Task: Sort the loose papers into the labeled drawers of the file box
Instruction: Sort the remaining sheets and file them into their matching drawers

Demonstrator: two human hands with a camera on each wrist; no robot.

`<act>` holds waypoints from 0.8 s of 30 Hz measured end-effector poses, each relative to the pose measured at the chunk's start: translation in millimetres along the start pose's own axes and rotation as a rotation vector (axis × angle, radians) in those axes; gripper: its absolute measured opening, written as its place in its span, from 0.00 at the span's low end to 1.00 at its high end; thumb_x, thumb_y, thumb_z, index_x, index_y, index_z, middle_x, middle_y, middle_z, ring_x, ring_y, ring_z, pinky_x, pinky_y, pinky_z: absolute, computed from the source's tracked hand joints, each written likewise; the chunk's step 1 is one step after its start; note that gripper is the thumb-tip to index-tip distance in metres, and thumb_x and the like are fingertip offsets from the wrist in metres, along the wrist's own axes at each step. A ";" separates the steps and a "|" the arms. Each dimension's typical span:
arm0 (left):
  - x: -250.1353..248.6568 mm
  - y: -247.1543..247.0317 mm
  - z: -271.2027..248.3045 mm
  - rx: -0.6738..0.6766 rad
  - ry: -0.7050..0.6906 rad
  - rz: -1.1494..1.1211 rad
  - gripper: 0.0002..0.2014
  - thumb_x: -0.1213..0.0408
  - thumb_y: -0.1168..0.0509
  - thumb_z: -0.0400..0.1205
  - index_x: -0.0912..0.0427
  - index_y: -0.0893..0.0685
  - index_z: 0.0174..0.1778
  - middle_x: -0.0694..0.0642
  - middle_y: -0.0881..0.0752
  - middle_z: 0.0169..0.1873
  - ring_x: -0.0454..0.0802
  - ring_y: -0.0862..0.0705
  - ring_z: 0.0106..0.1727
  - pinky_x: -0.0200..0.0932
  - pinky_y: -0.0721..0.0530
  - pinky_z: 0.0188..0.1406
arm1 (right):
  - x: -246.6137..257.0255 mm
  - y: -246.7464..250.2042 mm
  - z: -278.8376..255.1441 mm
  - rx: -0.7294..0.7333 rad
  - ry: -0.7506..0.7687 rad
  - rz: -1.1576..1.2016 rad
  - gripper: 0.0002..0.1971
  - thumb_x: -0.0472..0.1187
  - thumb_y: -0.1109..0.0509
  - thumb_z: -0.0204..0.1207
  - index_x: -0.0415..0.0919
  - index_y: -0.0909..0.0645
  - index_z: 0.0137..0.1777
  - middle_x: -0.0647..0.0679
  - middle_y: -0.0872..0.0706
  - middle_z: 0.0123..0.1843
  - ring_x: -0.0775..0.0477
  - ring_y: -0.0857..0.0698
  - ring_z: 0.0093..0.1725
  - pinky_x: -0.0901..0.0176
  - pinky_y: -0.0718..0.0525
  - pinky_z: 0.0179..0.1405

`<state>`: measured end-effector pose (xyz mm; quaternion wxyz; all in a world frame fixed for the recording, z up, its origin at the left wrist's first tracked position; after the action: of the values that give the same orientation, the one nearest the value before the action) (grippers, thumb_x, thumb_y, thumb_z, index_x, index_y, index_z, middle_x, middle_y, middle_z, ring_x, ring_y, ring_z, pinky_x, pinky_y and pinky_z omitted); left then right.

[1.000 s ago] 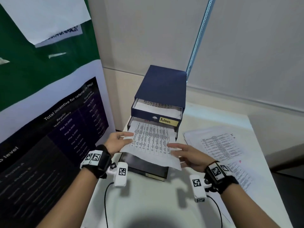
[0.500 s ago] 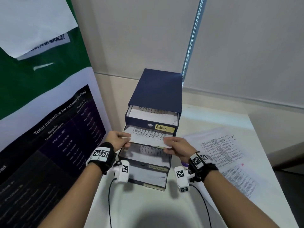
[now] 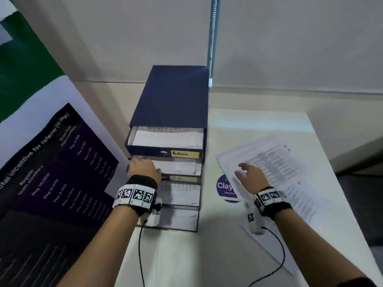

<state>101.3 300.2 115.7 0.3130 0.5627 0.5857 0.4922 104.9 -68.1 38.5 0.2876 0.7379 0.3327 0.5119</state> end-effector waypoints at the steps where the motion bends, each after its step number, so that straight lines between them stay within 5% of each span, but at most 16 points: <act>1: -18.0 15.5 -10.2 -0.038 -0.069 -0.073 0.26 0.42 0.44 0.85 0.61 0.12 0.57 0.61 0.13 0.57 0.58 0.17 0.57 0.47 0.20 0.54 | -20.2 -10.7 0.3 0.075 0.020 -0.205 0.29 0.55 0.38 0.84 0.41 0.32 0.81 0.43 0.27 0.80 0.39 0.25 0.76 0.42 0.26 0.74; 4: -95.5 47.9 -55.0 0.021 -0.443 -0.631 0.14 0.50 0.35 0.84 0.53 0.08 0.47 0.50 0.09 0.43 0.50 0.13 0.44 0.41 0.19 0.44 | -79.1 -48.1 -10.4 0.314 0.071 -0.479 0.36 0.66 0.54 0.83 0.49 0.48 0.87 0.48 0.51 0.89 0.40 0.47 0.86 0.40 0.41 0.81; 7: -174.9 31.0 -84.1 0.324 -0.674 -0.961 0.14 0.48 0.30 0.79 0.53 0.07 0.51 0.51 0.07 0.43 0.53 0.10 0.43 0.44 0.11 0.46 | -109.8 -59.5 -36.1 0.380 0.260 -0.651 0.38 0.64 0.66 0.77 0.53 0.34 0.81 0.44 0.40 0.86 0.34 0.37 0.83 0.33 0.33 0.74; 8: -197.1 15.1 -83.1 0.379 -0.685 -0.947 0.14 0.49 0.29 0.79 0.54 0.08 0.52 0.55 0.07 0.43 0.55 0.10 0.41 0.43 0.11 0.44 | -111.2 -55.4 -44.6 0.345 0.368 -0.685 0.32 0.60 0.60 0.79 0.53 0.24 0.74 0.43 0.27 0.80 0.35 0.27 0.77 0.35 0.29 0.70; 10: -233.7 -19.4 -67.8 0.410 -0.659 -0.865 0.08 0.59 0.27 0.80 0.55 0.08 0.53 0.58 0.08 0.44 0.56 0.10 0.42 0.37 0.13 0.43 | -120.6 -29.7 -53.6 0.234 0.371 -0.492 0.21 0.57 0.45 0.83 0.51 0.11 0.55 0.51 0.10 0.53 0.53 0.13 0.52 0.52 0.25 0.62; 12: -260.6 -47.5 -43.4 0.378 -0.602 -0.764 0.11 0.62 0.27 0.80 0.54 0.11 0.58 0.57 0.08 0.52 0.54 0.11 0.51 0.38 0.15 0.52 | -145.4 1.4 -50.2 0.084 0.204 -0.276 0.21 0.58 0.37 0.82 0.46 0.09 0.44 0.56 0.14 0.35 0.61 0.21 0.31 0.61 0.22 0.53; 15: -293.0 -72.0 -10.2 0.315 -0.483 -0.560 0.22 0.62 0.32 0.82 0.61 0.21 0.72 0.60 0.17 0.68 0.57 0.18 0.67 0.44 0.22 0.66 | -209.6 49.8 -54.2 -0.309 -0.218 0.052 0.17 0.52 0.27 0.77 0.42 0.13 0.58 0.46 0.13 0.50 0.48 0.15 0.47 0.51 0.15 0.55; 18: -319.4 -88.0 4.4 0.296 -0.401 -0.419 0.18 0.62 0.37 0.82 0.65 0.22 0.66 0.65 0.19 0.66 0.63 0.19 0.65 0.49 0.20 0.61 | -249.6 39.6 -63.3 -0.331 -0.584 0.351 0.36 0.54 0.21 0.71 0.37 0.26 0.75 0.41 0.13 0.58 0.41 0.14 0.56 0.52 0.18 0.58; 21: -331.9 -107.7 7.4 0.250 -0.394 -0.361 0.15 0.58 0.37 0.80 0.61 0.19 0.60 0.63 0.22 0.66 0.63 0.19 0.63 0.48 0.19 0.62 | -242.8 19.2 -49.3 -0.227 -0.596 0.492 0.39 0.53 0.19 0.70 0.36 0.29 0.76 0.41 0.14 0.63 0.40 0.15 0.60 0.55 0.19 0.58; 24: -338.1 -118.1 -3.0 0.234 -0.422 -0.537 0.10 0.62 0.39 0.79 0.49 0.13 0.50 0.59 0.20 0.65 0.58 0.18 0.64 0.44 0.21 0.66 | -242.5 11.5 -35.1 -0.224 -0.609 0.522 0.39 0.52 0.17 0.66 0.34 0.26 0.73 0.40 0.16 0.67 0.38 0.17 0.66 0.49 0.19 0.65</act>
<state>114.8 -13.7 -56.4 0.4786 0.5102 0.6874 0.1952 12.3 -262.7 -78.6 0.3119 0.8795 -0.0233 0.3588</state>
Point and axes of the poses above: each hand's wrist, its own z-axis towards the middle knuckle, its own y-axis out of the back of the hand, x = y × z, the point moved 9 cm from there along z, towards the middle knuckle
